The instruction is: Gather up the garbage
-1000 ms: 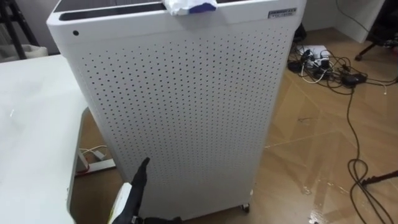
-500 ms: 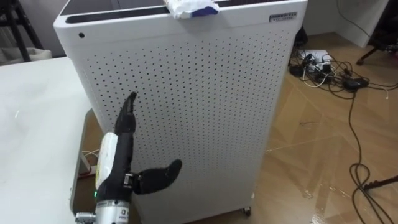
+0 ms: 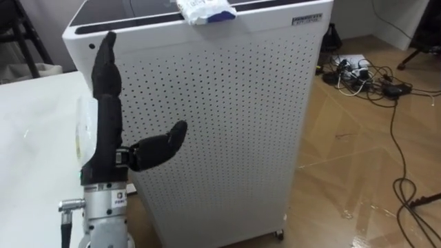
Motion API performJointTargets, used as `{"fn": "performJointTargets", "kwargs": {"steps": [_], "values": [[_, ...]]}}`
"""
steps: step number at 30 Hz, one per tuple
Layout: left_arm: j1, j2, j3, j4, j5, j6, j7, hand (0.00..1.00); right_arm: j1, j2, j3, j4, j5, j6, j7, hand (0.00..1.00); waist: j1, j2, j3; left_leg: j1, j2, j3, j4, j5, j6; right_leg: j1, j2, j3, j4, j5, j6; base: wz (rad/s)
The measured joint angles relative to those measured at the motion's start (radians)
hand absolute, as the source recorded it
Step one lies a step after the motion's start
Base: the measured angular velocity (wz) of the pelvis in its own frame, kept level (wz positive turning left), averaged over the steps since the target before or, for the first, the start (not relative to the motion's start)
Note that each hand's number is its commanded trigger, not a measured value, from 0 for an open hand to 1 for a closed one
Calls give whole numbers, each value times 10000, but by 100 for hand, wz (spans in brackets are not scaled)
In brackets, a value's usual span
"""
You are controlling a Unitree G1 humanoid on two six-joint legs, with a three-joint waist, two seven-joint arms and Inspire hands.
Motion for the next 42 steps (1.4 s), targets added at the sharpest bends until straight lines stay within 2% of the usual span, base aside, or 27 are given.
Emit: {"fn": "performJointTargets", "kwargs": {"steps": [2, 4, 11, 13, 15, 18, 23, 27, 31, 38, 42], "values": [[-147, 83, 134, -11, 123, 0, 2, 0, -4, 6, -3, 1, -72, 0, 13, 100, -142, 50, -2, 21, -5, -9, -17, -1, 0, 25, 0, 31, -7, 0, 0, 0], [-383, 298, 268, -13, 457, 7, 7, 0, 24, 6, -157, 1, -140, 22, 56, 100, -178, 107, -10, 30, 6, -6, -49, -2, -2, -6, 3, 87, -13, 0, 0, -6], [-826, 696, 505, -199, 883, 51, -10, 0, 46, 37, -408, 78, -149, 27, 154, 100, -310, 114, -15, 199, -12, 88, -152, -1, -3, 85, -20, 154, -60, 0, 1, -5], [-1173, 914, 580, -197, 948, 157, 4, 0, 40, 26, -429, 93, -159, 29, 154, 100, -354, 145, -6, 200, -20, 98, -153, -1, -3, 140, -10, 288, -161, 15, -2, 0], [-1715, 1284, 583, -198, 992, 285, 8, 0, 40, -19, -523, 85, -159, 49, 147, 100, -405, 286, 23, 209, -23, 159, -152, -2, -2, 136, -14, 411, -172, 33, 7, -7], [-2095, 1686, 582, -195, 985, 409, 8, 0, 36, -45, -822, 48, -325, 244, 125, 100, -540, 491, 74, 291, -30, 226, -247, -2, -1, 141, -26, 523, -169, 39, 15, -10], [-2284, 1721, 579, -148, 1088, 827, -26, 0, 47, -172, -980, -8, -433, 474, 128, 100, -742, 608, 29, 383, -12, 335, -297, 0, -3, 167, -22, 675, -173, 38, 15, -6], [-3112, 1801, 578, 556, 1286, 1063, -27, 0, 15, -374, -969, -8, -438, 494, 204, 100, -702, 593, 52, 604, -10, 447, -388, 0, -4, 250, -30, 947, -166, 38, 15, -15], [-3867, 1967, 523, 1446, 1346, 1250, -61, 0, -38, -525, -960, -41, -438, 614, 204, 100, -691, 638, 34, 637, -2, 536, -387, 0, -4, 236, -28, 1221, -159, 38, 15, -7], [-3927, 2337, 519, 1517, 1346, 1391, -175, 0, -75, -775, -953, -241, -437, 815, 203, 100, -706, 691, 9, 694, 7, 651, -391, 0, -4, 232, -30, 1525, -161, 38, 15, -5], [-4188, 2438, 519, 2213, 1274, 1403, -261, 0, -45, -832, -984, -297, -434, 820, 202, 100, -706, 729, 25, 677, 29, 737, -392, -1, -3, 184, -27, 1590, -147, 38, 15, -3]]}}
